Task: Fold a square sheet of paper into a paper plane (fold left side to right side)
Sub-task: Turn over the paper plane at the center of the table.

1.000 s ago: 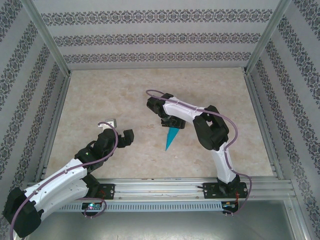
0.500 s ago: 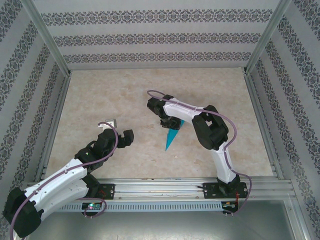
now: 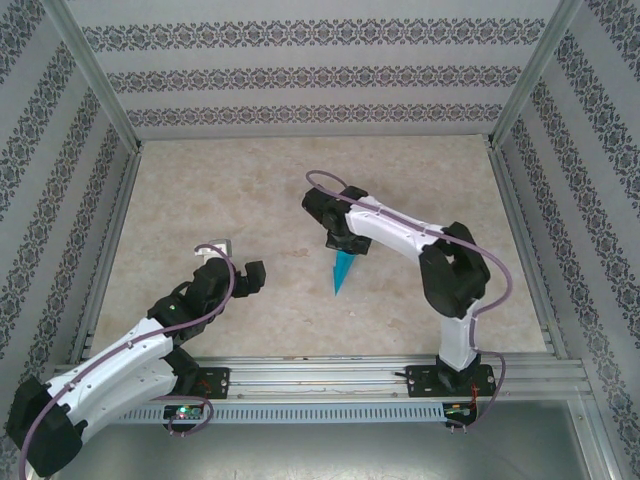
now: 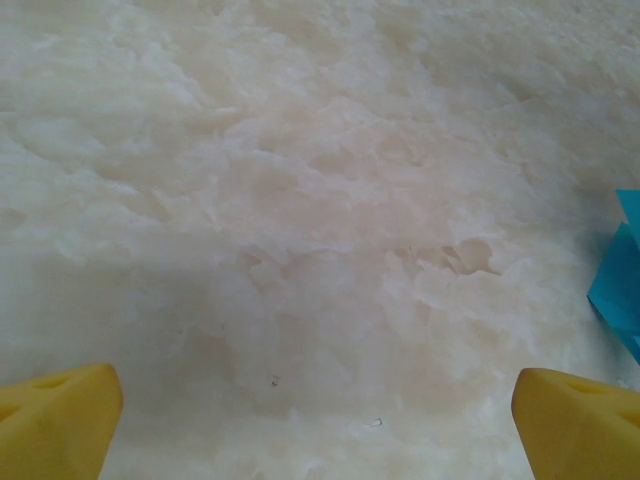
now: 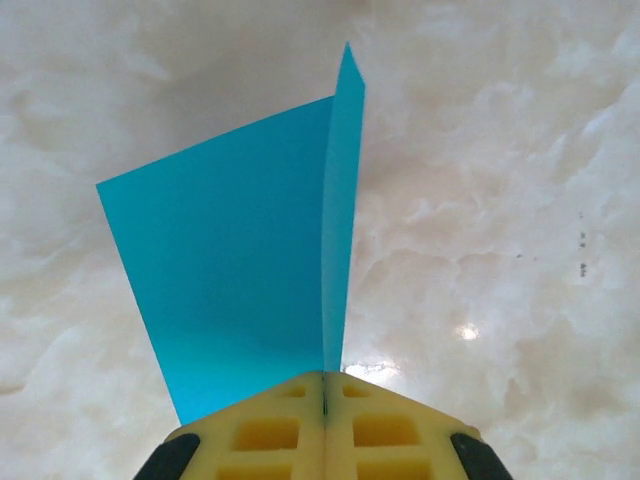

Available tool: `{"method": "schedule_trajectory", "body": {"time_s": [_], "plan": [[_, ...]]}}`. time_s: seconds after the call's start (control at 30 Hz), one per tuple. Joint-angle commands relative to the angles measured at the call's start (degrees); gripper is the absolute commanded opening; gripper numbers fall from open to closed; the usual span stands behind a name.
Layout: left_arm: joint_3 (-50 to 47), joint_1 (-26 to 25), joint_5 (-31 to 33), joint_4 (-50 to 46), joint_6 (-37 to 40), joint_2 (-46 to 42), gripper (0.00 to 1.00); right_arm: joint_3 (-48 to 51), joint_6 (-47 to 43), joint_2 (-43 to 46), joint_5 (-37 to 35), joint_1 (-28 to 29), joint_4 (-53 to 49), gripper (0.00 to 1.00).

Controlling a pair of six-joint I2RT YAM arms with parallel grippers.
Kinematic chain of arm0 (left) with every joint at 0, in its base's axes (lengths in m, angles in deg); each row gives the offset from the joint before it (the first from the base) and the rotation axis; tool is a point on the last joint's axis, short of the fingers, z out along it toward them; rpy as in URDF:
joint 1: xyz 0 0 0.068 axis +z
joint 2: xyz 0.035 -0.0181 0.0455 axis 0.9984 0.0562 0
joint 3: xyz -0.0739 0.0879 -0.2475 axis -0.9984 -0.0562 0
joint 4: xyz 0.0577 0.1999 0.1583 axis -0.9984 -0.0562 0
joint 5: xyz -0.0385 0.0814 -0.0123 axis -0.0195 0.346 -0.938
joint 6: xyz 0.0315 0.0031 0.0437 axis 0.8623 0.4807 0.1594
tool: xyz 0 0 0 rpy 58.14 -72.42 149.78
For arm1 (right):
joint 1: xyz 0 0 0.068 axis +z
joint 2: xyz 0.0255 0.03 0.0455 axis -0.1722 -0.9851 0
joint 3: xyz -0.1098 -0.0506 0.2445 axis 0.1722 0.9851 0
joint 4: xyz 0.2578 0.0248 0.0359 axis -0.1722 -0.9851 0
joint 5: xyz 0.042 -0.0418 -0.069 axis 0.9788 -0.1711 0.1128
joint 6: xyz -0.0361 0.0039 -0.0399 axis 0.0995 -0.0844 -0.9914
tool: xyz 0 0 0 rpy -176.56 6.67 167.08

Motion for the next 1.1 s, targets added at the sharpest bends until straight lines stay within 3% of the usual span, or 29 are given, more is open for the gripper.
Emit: {"method": "schedule_trajectory", "body": {"time_s": [0.0,0.17,0.33,0.57,0.67,0.83,1.07], "plan": [[2.5,0.85,1.63,-2.71,1.31,-1.2,1.0,3.23,-4.07,5.19,-1.72,0.7,3.05,0.0],[3.73,1.01,3.51,-5.13,-0.01,-2.78,1.0,14.16,-12.69,16.1,3.84,0.28,19.25,0.0],[4.19,1.21,4.44,-6.02,-1.57,-4.99,1.0,28.7,-19.13,25.28,26.09,-4.83,43.45,0.0],[5.14,1.38,4.37,-6.04,-2.09,-5.65,1.0,38.7,-19.13,22.08,47.32,-11.33,63.31,0.0],[5.26,1.47,4.47,-5.62,-2.58,-5.69,1.0,41.26,-18.08,18.64,50.49,-12.96,71.36,0.0],[4.51,1.47,4.41,-4.46,-3.6,-5.43,1.0,40.84,-21.83,11.28,52.11,-14.65,75.79,0.0],[4.6,1.47,4.67,-5.6,-4.14,-4.18,1.0,41.62,-20.43,3.04,53.89,-17.22,82.25,0.0]]}}
